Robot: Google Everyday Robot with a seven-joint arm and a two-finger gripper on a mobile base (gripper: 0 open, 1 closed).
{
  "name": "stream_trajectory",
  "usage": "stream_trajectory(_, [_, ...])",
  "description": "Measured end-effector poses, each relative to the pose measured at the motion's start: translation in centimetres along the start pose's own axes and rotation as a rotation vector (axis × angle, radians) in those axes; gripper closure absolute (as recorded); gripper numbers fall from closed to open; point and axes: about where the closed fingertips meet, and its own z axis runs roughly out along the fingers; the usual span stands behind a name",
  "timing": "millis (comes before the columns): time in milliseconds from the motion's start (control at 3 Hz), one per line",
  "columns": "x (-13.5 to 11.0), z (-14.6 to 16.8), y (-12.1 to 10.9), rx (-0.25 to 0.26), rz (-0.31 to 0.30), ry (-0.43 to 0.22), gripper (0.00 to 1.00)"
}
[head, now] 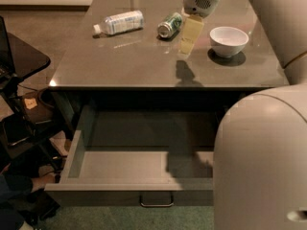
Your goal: Place green can into top drawer
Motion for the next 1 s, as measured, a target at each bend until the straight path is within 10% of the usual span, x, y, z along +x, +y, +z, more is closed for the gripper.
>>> stream_trajectory(1000, [-4.6, 9.2, -6.6, -0.072, 0.100, -0.527, 0.00])
